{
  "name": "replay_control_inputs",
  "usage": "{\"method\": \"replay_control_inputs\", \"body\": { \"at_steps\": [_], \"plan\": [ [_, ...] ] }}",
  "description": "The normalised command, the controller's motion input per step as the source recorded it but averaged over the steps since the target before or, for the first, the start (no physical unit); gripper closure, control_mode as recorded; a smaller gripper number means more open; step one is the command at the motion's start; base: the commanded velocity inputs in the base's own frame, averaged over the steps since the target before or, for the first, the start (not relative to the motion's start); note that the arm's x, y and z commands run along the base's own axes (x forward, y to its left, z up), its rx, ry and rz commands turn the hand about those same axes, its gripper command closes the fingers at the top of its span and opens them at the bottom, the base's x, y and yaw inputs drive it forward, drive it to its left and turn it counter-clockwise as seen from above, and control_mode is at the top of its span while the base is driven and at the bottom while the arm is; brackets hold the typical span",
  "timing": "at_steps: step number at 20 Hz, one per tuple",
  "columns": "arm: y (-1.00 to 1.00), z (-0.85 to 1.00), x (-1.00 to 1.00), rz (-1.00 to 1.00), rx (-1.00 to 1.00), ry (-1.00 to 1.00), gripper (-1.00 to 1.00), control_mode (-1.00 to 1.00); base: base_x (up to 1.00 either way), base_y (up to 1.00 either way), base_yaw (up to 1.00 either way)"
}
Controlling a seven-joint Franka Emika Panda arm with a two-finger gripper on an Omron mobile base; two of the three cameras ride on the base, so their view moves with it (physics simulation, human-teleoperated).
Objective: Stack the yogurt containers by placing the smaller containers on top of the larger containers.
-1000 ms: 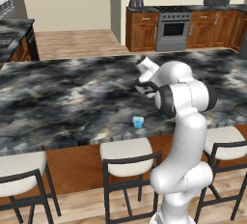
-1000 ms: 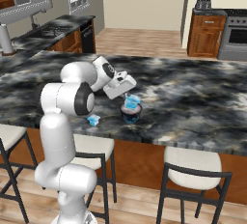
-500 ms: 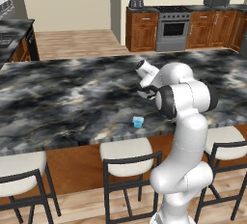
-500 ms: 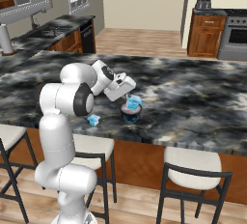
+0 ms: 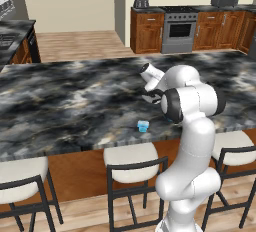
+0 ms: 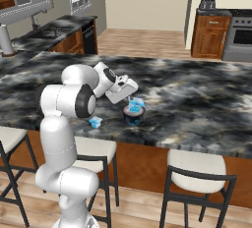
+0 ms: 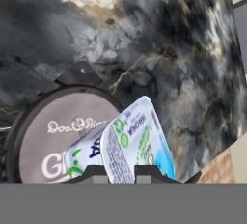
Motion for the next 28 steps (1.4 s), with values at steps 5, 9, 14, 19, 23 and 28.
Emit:
{"method": "replay_control_inputs", "body": {
  "at_steps": [5, 9, 14, 19, 23, 28],
  "plan": [
    [0.06, -0.06, -0.01, 0.00, 0.00, 0.00, 1.00, -1.00, 0.00, 0.00, 0.00],
    [0.02, -0.09, 0.01, 0.00, 0.00, 0.00, 1.00, -1.00, 0.00, 0.00, 0.00],
    [0.00, -0.10, 0.00, 0.00, 0.00, 0.00, 1.00, -1.00, 0.00, 0.00, 0.00],
    [0.00, -0.12, -0.06, 0.00, 0.00, 0.00, 1.00, -1.00, 0.00, 0.00, 0.00],
    [0.03, -0.14, -0.19, 0.00, 0.01, 0.07, 1.00, -1.00, 0.00, 0.00, 0.00],
    [0.10, -0.10, -0.08, 0.00, 0.00, 0.08, -1.00, -1.00, 0.00, 0.00, 0.00]
  ]
}}
